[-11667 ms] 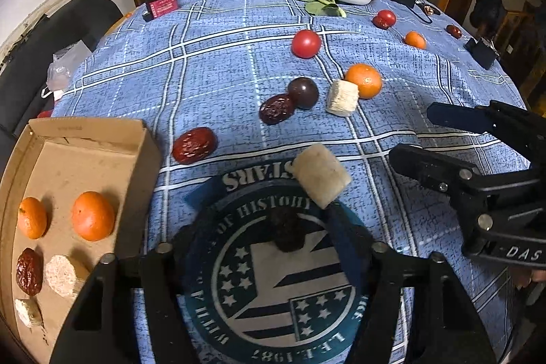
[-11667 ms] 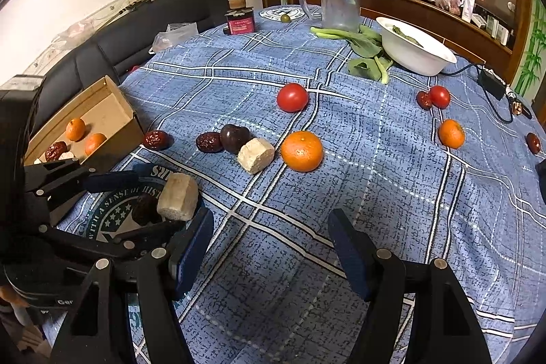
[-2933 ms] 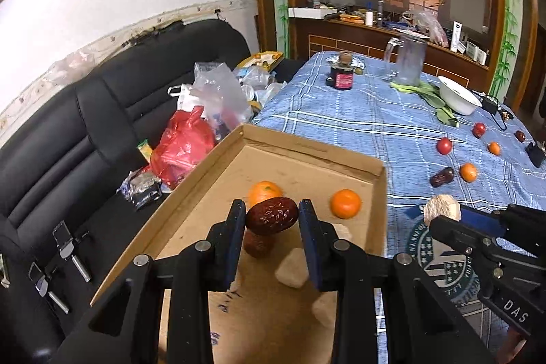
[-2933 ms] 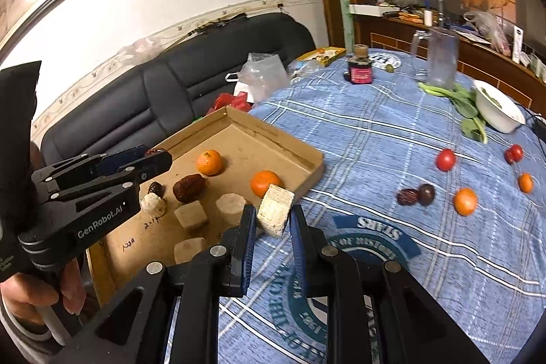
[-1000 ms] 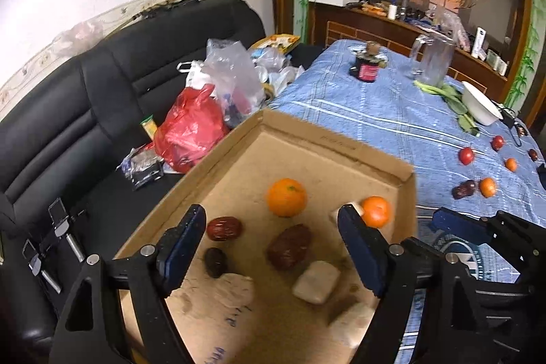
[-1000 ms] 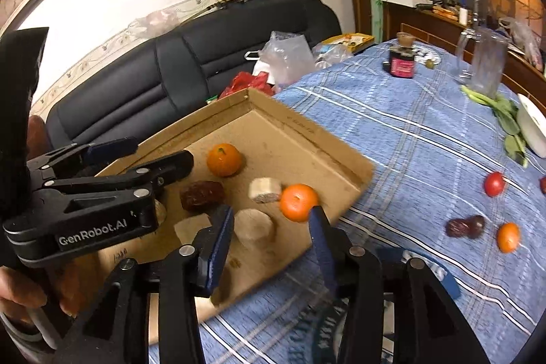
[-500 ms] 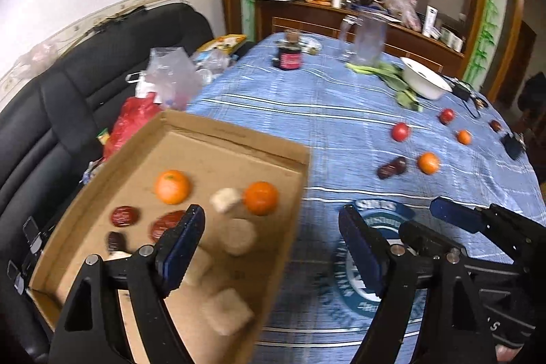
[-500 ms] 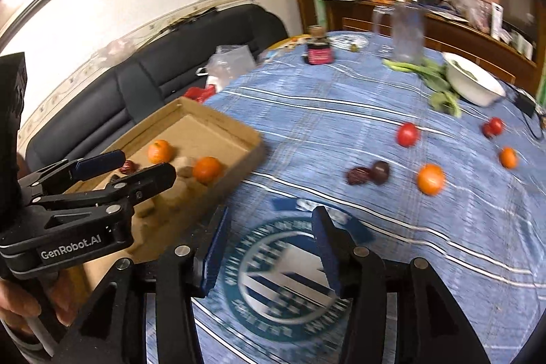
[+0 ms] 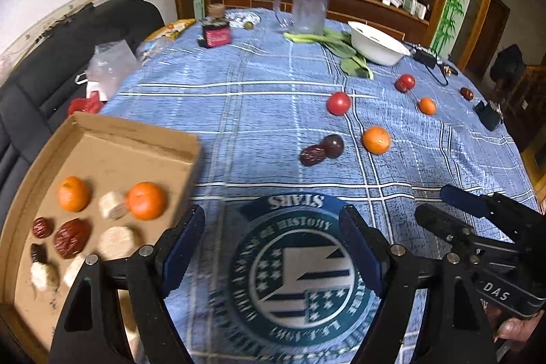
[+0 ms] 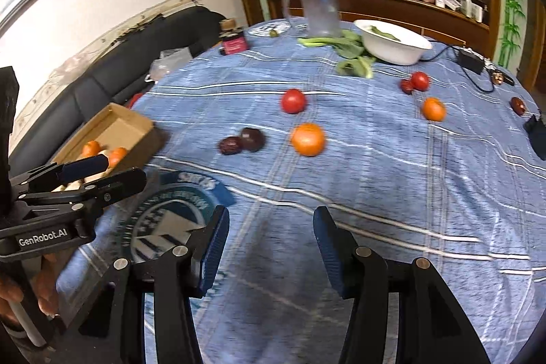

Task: Organize fruits
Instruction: 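Withdraw both open grippers from the box back over the table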

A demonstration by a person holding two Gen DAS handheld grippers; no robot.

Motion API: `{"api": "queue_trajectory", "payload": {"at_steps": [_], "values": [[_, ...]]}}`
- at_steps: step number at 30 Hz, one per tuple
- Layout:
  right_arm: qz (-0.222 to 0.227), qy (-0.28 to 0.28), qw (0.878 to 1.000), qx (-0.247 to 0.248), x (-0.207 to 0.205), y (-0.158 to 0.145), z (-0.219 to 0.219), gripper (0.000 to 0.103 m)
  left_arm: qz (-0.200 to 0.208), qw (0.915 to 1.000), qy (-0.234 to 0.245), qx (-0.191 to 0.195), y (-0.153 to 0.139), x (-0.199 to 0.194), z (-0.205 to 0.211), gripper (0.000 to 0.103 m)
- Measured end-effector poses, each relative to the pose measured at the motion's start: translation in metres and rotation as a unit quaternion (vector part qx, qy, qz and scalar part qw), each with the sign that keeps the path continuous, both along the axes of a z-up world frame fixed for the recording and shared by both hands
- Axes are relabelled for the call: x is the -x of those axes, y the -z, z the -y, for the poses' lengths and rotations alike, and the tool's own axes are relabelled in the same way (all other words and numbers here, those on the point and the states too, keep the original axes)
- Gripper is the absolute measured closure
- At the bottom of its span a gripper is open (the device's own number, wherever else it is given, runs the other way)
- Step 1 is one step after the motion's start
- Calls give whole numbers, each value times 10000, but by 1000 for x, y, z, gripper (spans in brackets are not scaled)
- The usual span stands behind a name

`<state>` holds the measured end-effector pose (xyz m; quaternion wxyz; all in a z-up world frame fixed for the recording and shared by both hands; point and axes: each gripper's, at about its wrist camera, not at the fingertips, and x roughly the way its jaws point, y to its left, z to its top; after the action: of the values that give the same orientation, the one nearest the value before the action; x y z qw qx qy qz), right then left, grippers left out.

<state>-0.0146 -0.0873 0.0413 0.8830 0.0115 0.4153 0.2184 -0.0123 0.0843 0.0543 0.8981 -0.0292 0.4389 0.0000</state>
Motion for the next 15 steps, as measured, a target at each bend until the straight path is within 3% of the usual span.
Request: {"api": "queue_trajectory", "payload": {"at_steps": [15], "values": [[-38, -126, 9999, -4, -34, 4, 22, 47, -198, 9995, 64, -254, 33, -68, 27, 23]]}}
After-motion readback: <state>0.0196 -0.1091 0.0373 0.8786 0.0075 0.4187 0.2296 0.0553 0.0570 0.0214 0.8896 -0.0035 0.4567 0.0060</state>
